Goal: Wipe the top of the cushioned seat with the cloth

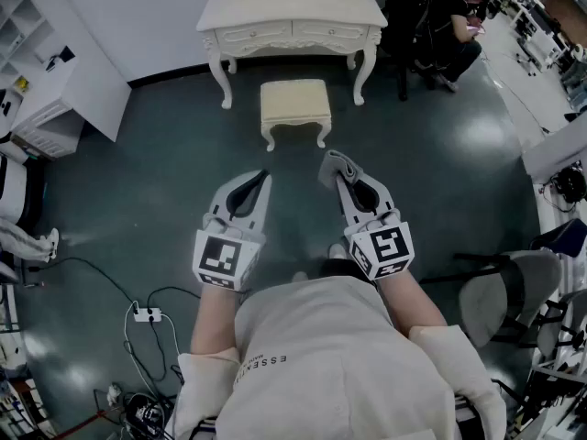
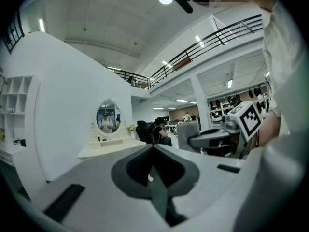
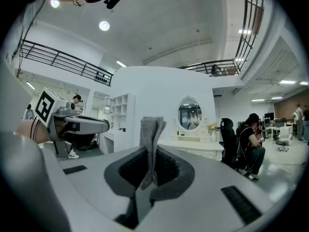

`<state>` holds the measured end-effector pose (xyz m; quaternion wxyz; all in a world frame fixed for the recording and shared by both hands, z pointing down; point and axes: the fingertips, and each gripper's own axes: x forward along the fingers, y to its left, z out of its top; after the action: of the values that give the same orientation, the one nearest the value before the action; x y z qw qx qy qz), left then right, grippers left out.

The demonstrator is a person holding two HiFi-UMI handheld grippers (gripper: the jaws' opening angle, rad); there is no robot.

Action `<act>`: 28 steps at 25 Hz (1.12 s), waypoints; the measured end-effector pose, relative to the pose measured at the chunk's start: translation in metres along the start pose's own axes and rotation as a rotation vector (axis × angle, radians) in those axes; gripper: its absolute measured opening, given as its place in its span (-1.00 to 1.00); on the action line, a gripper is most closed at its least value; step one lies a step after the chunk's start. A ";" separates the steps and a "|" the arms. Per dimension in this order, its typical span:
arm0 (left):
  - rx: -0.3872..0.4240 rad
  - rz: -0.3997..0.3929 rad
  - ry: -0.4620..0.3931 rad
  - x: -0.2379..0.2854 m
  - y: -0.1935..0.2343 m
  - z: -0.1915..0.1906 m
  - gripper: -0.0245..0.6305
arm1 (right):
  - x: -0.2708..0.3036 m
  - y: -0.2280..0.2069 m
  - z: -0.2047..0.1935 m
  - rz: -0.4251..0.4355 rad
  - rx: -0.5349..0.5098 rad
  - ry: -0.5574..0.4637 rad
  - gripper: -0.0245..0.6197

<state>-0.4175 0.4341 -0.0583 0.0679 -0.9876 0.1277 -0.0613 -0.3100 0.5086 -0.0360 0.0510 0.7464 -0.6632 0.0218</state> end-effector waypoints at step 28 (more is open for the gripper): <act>-0.108 0.067 0.028 0.051 0.063 -0.038 -0.93 | 0.090 -0.036 -0.036 0.001 0.021 0.087 -0.84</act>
<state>-0.3889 0.3557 -0.0253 0.0149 -0.9840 0.1647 -0.0660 -0.2619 0.4274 0.0069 0.0718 0.7451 -0.6603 0.0612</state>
